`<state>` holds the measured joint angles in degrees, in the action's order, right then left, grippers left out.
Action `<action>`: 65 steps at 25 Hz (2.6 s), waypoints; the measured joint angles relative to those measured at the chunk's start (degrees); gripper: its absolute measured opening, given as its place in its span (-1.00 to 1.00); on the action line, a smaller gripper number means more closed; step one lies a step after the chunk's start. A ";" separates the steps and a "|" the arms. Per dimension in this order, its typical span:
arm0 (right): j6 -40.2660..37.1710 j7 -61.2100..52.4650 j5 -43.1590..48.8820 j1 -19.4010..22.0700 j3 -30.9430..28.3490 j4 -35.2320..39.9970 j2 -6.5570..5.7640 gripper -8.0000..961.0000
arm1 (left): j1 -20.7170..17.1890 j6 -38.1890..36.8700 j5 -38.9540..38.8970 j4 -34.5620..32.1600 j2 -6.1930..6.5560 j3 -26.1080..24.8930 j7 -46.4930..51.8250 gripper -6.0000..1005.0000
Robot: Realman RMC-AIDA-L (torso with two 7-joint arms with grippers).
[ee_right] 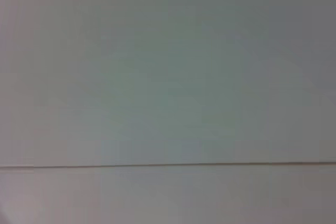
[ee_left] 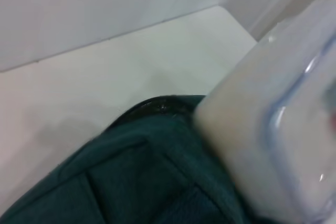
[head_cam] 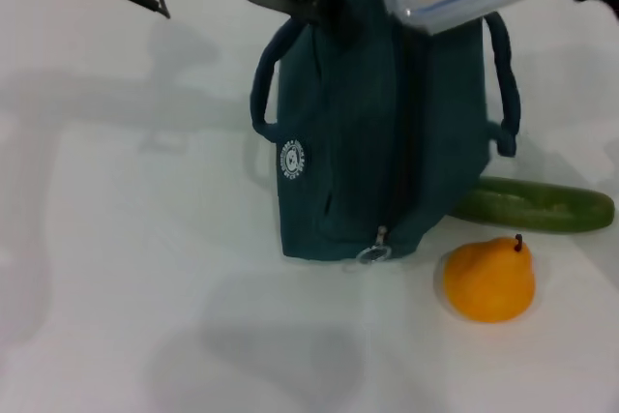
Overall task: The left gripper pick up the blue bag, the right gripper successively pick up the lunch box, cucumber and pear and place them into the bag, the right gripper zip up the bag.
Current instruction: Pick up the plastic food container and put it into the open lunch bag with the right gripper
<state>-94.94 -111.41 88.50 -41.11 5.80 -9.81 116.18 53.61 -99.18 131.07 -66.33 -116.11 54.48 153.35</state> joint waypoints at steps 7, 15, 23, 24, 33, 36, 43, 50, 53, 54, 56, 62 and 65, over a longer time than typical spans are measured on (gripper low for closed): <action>5.93 2.51 2.62 0.95 -0.04 -1.40 0.01 -0.70 | 0.16 0.43 0.02 0.12 0.03 0.09 0.51 -0.89; 9.45 3.90 4.39 3.07 0.15 -1.16 0.01 -0.70 | 0.28 0.48 -0.23 0.08 0.25 -0.04 0.54 -0.89; 15.57 5.60 8.19 1.61 -0.02 -1.59 0.01 -0.69 | 1.29 0.68 -0.25 0.38 -0.02 0.25 0.22 -0.89; 15.84 6.00 8.58 1.46 -0.03 -1.56 0.01 -0.69 | 1.29 0.73 -0.19 0.39 -0.07 0.26 0.08 -0.89; 16.78 11.53 10.20 0.00 -0.47 -2.53 0.01 -0.68 | 1.32 0.92 0.05 0.42 -1.19 1.41 -2.53 -0.89; 16.85 12.21 10.22 -0.72 -0.28 -2.73 0.01 -0.68 | 1.33 1.04 0.07 0.41 -1.27 2.41 -2.74 -0.89; 16.86 12.61 10.61 -1.20 -0.20 -2.86 0.01 -0.67 | 1.41 1.71 0.20 0.41 -1.08 3.44 -2.86 -0.89; 16.47 12.67 13.65 -1.55 -0.19 -2.84 0.00 -0.64 | 0.66 2.35 0.26 0.30 -0.49 2.06 -3.85 -0.89; 16.42 12.47 17.57 -2.96 -0.41 -3.06 0.01 -0.63 | 0.22 2.49 0.16 0.61 -0.14 -0.40 -5.05 -0.89; 16.41 12.39 18.52 -3.43 -0.42 -3.13 0.01 -0.63 | 0.07 2.50 0.05 0.63 -0.04 -0.98 -5.40 -0.89; 15.96 12.27 19.22 -3.65 -0.48 -2.95 0.01 -0.63 | -0.40 2.51 -0.13 0.63 0.25 -1.82 -5.97 -0.89; 13.09 11.88 19.31 -3.11 -0.33 -1.25 -0.02 -0.63 | -2.75 2.54 -0.40 1.49 1.39 -5.02 -8.11 -0.89; 12.94 11.90 19.69 -3.12 -0.08 0.10 -0.05 -0.62 | -2.98 2.66 -0.48 2.88 1.58 -6.61 -9.68 -0.89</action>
<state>-82.00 -99.51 108.18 -44.23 5.72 -9.71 116.14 50.63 -96.53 130.59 -63.45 -114.54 47.87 143.66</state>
